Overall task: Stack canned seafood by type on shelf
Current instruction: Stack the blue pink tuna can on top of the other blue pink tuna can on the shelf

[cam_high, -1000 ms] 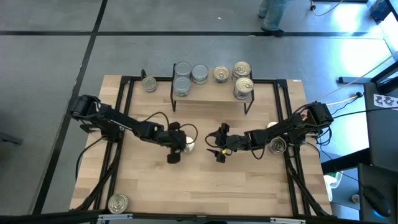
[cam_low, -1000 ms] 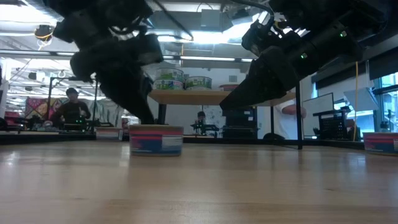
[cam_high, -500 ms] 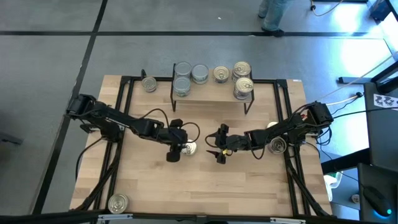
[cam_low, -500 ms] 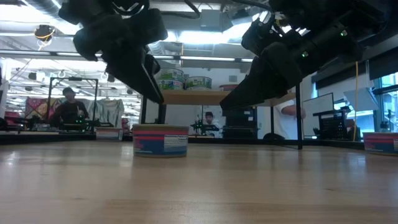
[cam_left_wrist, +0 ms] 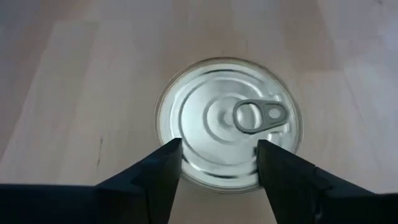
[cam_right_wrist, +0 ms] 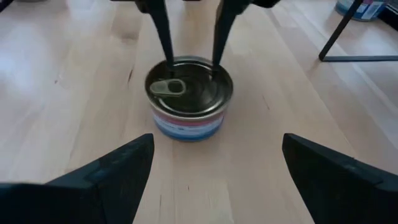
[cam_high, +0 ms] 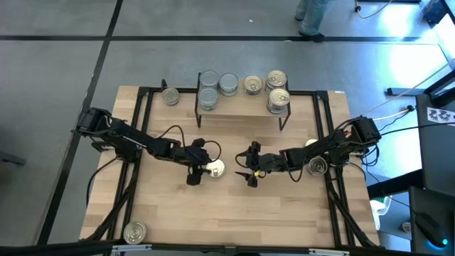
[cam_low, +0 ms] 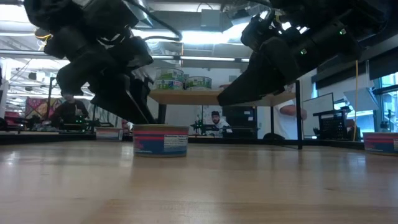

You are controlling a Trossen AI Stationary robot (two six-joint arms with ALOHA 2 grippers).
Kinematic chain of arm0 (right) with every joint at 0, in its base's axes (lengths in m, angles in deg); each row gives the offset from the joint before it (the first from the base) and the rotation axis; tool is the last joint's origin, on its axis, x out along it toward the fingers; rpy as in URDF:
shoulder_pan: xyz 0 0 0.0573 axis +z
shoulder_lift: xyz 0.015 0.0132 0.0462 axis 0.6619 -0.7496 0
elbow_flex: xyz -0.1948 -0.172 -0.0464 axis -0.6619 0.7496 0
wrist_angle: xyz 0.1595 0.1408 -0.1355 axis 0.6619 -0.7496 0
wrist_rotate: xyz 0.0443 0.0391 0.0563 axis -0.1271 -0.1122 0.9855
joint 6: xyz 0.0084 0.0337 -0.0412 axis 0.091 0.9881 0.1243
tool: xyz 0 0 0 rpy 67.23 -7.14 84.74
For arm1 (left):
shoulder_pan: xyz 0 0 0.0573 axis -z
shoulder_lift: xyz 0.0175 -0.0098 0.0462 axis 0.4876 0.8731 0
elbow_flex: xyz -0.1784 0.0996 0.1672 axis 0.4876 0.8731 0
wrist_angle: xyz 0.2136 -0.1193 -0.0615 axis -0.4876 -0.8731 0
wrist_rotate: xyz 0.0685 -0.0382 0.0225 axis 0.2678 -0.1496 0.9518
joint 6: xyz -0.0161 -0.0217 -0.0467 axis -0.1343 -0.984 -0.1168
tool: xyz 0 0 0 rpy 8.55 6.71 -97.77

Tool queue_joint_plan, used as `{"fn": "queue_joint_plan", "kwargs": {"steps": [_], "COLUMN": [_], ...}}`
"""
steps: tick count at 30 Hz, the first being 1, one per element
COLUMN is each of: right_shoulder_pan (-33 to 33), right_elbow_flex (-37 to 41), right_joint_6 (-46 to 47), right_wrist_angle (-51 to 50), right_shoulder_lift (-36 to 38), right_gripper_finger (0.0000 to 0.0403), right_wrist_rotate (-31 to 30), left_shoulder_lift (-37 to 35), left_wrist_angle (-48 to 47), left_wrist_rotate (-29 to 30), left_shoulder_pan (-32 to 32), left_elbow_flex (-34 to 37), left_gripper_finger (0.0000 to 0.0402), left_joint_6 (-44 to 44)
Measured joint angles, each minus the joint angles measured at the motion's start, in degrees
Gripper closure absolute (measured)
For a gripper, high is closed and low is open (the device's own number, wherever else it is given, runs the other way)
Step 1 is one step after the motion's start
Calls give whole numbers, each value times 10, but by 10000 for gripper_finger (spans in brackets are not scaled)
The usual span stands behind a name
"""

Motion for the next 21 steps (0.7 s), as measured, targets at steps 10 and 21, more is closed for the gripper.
{"fn": "queue_joint_plan", "kwargs": {"steps": [10, 21], "right_shoulder_pan": [0, 1], "right_elbow_flex": [-26, -170], "right_joint_6": [-72, -291], "right_wrist_angle": [44, -81], "right_shoulder_lift": [-49, -132], "right_gripper_finger": [50, 50], "right_wrist_rotate": [31, 25], "left_shoulder_lift": [-2, -2], "left_wrist_angle": [153, 188], "left_wrist_rotate": [-10, -22], "left_shoulder_pan": [-27, -54], "left_elbow_flex": [87, 112], "left_gripper_finger": [194, 194], "left_joint_6": [-19, -57]}}
